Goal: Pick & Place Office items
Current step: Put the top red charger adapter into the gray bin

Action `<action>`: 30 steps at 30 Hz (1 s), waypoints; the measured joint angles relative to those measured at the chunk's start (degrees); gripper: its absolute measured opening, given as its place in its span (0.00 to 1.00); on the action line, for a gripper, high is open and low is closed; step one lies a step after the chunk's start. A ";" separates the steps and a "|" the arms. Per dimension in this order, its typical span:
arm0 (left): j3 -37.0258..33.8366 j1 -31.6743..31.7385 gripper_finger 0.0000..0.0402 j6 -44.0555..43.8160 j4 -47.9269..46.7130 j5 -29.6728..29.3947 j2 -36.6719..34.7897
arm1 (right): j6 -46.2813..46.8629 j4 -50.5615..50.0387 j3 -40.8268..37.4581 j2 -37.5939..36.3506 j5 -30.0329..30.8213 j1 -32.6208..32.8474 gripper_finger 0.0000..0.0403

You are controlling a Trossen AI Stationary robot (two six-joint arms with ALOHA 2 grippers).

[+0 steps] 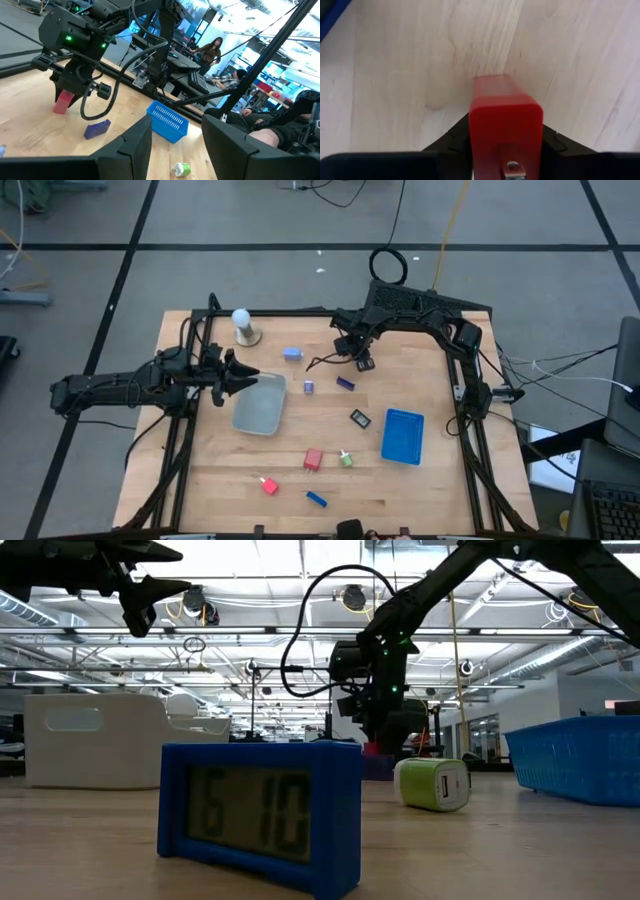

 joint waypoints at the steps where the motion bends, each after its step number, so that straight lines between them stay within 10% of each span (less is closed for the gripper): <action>1: 0.00 0.00 0.44 0.00 0.00 0.00 -0.01 | 0.27 -0.13 0.00 -0.04 -0.03 0.17 0.28; 30: -0.02 -0.02 0.44 -4.57 0.05 0.00 0.01 | 16.81 8.63 -0.04 -23.26 -0.14 13.31 0.28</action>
